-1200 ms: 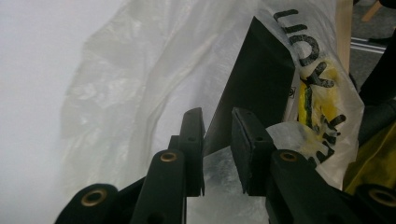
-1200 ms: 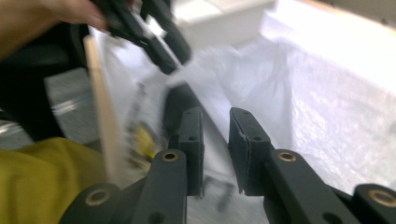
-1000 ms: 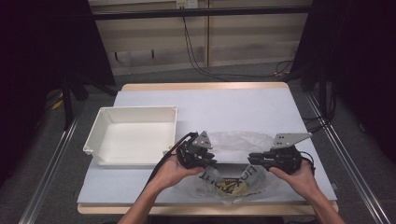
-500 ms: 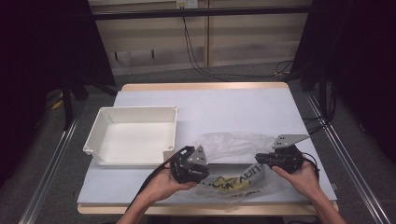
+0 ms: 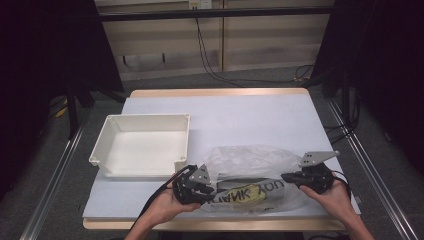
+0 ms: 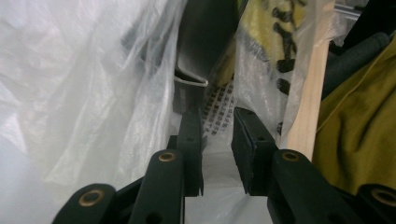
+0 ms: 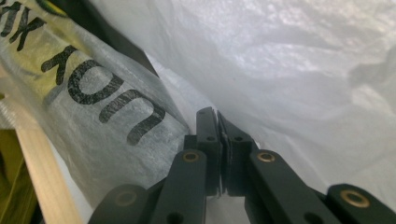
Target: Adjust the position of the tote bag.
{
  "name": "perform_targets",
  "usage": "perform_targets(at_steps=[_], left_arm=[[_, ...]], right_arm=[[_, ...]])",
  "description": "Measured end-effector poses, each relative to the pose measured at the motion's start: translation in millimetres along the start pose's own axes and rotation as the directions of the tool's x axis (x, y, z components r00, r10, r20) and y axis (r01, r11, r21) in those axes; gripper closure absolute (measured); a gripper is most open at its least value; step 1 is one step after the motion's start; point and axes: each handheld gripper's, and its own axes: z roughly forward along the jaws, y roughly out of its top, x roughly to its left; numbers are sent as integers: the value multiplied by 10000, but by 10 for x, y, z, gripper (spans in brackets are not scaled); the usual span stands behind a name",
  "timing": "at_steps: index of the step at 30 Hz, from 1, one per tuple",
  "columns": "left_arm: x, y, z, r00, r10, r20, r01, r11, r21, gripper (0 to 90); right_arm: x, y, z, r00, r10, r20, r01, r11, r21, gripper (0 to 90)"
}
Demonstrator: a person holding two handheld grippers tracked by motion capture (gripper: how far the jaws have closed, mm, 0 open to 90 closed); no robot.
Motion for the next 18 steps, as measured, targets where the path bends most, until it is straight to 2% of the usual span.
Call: perform_targets(at_steps=[1, 5, 7, 8, 11, 12, 15, 18], left_arm=[[13, -13, 33, 9999, -116, 93, 116, 9999, 1, 726], [11, -24, 32, 9996, -161, 224, 163, 9998, -69, 708], [9, -27, 31, 9990, -351, 270, 357, 9991, -225, 682], [11, -23, 26, 9992, -289, 276, 296, 9992, -252, 666], [10, -23, 50, 9987, -352, 355, 361, 9990, -248, 660], [11, -22, 52, 9987, -394, 329, 398, 9991, -117, 661], [22, -33, 62, 9973, -549, 489, 565, 9979, -315, 742], [41, -35, 78, 9972, -584, 468, 587, 9983, -37, 843]], right_arm=[[5, -10, -11, 9999, 11, -126, -11, 10000, 0, 886], [40, -53, -90, 9993, 30, -374, -33, 10000, -90, 890], [55, -74, -139, 9992, 53, -394, -59, 9999, -150, 889], [57, -84, -162, 9988, 101, -478, -110, 9997, -196, 890], [73, -118, -214, 9974, 178, -696, -200, 9993, -311, 899], [93, -134, -231, 9966, 183, -806, -209, 9993, -317, 900], [153, -171, -262, 9948, 9, -1015, -35, 9997, -258, 900], [202, -224, -242, 9926, -59, -1217, 79, 9998, 160, 900]])
